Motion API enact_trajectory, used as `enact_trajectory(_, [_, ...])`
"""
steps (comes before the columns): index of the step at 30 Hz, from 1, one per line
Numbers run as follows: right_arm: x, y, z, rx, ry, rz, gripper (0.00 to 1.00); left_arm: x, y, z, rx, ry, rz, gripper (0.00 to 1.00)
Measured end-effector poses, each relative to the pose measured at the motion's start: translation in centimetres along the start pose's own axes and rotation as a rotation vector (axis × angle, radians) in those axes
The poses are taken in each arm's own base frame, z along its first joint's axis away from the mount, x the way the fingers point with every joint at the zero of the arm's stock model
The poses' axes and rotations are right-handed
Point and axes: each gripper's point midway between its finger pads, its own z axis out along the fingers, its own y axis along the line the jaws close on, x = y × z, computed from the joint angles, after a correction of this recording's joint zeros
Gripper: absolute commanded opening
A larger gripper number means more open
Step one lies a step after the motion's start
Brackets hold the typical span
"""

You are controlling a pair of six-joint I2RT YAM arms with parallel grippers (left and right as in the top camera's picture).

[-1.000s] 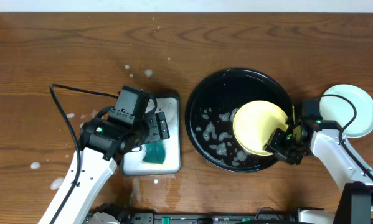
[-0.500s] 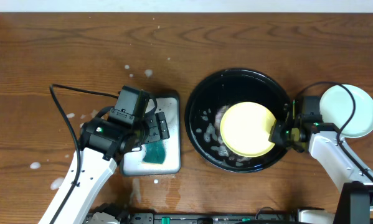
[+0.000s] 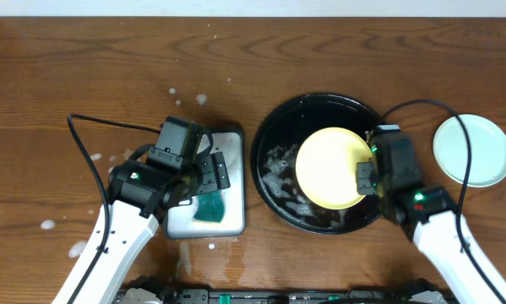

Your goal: Clean dirty plates on tray and stack at the side

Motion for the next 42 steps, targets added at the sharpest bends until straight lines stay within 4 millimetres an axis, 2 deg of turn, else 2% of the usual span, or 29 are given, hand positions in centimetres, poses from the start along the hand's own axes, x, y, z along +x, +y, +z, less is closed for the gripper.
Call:
enact_trajectory(7, [-3.0,1.5,-4.4,0.2,-0.245,-0.208,0.01,0.0,0.0,0.0,0.0,0.0,0.0,0.87])
enact_trajectory(14, [-5.2,5.0,-9.1,0.351,-0.477,-0.435,0.01,0.0,0.0,0.0,0.0,0.0,0.0,0.87])
enact_trajectory(23, [-6.8,5.9,-13.8,0.552,-0.627,-0.548,0.01,0.0,0.0,0.0,0.0,-0.001,0.0,0.87])
enact_trajectory(29, [-7.1,6.1,-15.3,0.617,-0.648,-0.589,0.01,0.0,0.0,0.0,0.0,0.0,0.0,0.87])
enact_trajectory(38, [-7.2,5.8,-15.6,0.649,-0.644,-0.603,0.01,0.0,0.0,0.0,0.0,0.0,0.0,0.87])
enact_trajectory(42, [-7.3,5.4,-15.4,0.64,-0.65,-0.545,0.01,0.0,0.0,0.0,0.0,0.0,0.0,0.87])
